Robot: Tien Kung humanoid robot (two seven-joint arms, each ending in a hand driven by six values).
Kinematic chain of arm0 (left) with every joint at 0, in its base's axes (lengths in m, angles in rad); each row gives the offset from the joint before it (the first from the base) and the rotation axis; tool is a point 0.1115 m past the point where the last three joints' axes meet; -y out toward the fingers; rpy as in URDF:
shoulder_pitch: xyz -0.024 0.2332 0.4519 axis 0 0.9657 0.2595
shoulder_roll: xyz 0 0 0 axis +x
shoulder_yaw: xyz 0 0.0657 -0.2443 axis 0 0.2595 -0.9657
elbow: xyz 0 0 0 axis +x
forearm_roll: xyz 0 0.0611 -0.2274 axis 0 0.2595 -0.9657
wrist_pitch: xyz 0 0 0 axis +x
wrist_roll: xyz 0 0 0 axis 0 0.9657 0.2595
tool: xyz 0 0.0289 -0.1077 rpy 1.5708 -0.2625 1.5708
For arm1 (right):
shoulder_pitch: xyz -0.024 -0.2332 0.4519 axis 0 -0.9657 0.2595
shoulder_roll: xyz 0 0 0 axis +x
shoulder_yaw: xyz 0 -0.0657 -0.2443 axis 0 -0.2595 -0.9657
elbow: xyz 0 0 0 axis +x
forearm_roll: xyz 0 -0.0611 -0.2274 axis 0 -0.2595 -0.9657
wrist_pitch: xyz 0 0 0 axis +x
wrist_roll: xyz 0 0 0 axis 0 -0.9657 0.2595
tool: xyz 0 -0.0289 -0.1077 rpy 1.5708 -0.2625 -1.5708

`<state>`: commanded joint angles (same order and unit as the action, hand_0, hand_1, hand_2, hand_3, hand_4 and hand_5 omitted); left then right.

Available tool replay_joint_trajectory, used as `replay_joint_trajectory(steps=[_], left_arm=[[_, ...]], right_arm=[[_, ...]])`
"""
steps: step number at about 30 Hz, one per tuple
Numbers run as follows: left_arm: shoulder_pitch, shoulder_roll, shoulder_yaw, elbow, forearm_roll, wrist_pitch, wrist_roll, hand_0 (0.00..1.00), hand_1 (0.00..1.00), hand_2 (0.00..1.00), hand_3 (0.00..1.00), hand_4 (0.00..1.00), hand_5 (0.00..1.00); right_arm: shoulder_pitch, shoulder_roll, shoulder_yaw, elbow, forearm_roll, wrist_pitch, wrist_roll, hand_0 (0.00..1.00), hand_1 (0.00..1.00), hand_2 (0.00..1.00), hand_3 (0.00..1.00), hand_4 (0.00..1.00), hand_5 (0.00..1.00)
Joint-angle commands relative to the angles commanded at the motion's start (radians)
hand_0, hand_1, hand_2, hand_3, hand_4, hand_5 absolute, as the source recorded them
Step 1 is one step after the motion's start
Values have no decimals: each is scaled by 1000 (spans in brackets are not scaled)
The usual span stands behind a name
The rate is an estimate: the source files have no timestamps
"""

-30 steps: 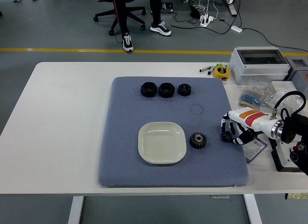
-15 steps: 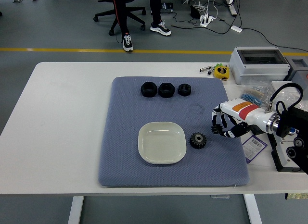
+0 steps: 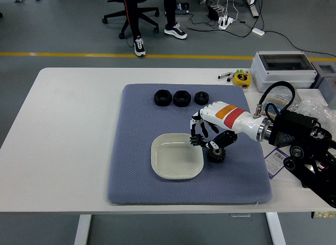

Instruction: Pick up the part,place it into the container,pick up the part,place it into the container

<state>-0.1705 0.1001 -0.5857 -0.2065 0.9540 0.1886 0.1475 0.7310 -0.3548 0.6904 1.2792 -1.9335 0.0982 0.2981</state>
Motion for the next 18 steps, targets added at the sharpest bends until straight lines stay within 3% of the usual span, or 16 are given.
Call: replay_joint_trajectory(steps=[2,3,8,9,18], left_arm=[[-1,1,-1,0,0,0,0,719,675,636,560,635,576],[-1,2,1,0,-2,1,0,716,669,635,560,635,575],[-8,5,9,-1,-9,2,-1,716,669,635,560,635,575],[-10,6,11,-1,-11,2,0,716,675,634,560,635,575],[-9,9,15,-1,-21,4,-2,715,674,634,559,636,577]], right_arm=[[8,10,-8,1,-6,1,1,76,129,271,414,807,72],[20,23,-20,-3,-19,6,-2,84,137,290,488,621,223],[62,66,-59,-57,-82,38,-24,84,137,290,488,621,223],[67,71,-64,-69,-90,43,-28,104,142,308,811,917,372],[75,80,-74,-101,-105,63,-39,111,149,314,850,934,379]])
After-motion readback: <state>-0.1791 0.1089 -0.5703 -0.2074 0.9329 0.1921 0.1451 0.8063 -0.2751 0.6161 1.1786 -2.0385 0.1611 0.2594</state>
